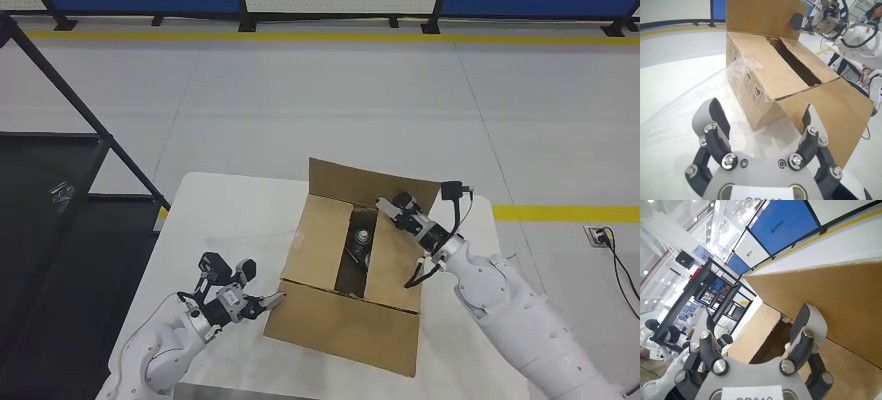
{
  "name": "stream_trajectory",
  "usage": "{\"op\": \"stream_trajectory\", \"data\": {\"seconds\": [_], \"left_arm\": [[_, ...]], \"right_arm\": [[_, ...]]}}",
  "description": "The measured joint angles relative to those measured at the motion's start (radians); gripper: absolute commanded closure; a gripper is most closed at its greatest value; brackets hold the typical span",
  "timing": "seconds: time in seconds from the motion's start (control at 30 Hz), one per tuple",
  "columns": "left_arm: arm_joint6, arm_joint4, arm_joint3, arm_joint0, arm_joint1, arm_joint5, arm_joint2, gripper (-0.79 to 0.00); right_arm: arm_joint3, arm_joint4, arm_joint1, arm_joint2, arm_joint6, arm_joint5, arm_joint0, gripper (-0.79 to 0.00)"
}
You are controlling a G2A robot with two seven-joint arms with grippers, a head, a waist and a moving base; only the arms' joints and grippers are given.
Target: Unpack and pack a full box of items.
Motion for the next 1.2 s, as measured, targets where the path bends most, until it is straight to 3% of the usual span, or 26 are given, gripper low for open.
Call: {"op": "stream_trajectory", "data": {"seconds": [0.47, 0.77, 1.2], "left_arm": [[-0.021, -0.005, 0.031, -0.045, -0.005, 0.009, 0.056, -0.785], [-0.025, 0.07, 0.042, -0.05, -0.003, 0.035, 0.08, -0.785], [-0.001, 0.045, 0.027, -0.025, 0.005, 0.034, 0.05, -0.785]], "right_arm": [[0.008, 0.057, -0.01, 0.015, -0.016, 0.034, -0.002, -0.785], [0.25, 0.162, -0.092, -0.025, -0.077, 0.137, 0.147, -0.785], [0.637, 0.288, -0.233, -0.119, 0.097, 0.15, 0.326, -0.785]]}}
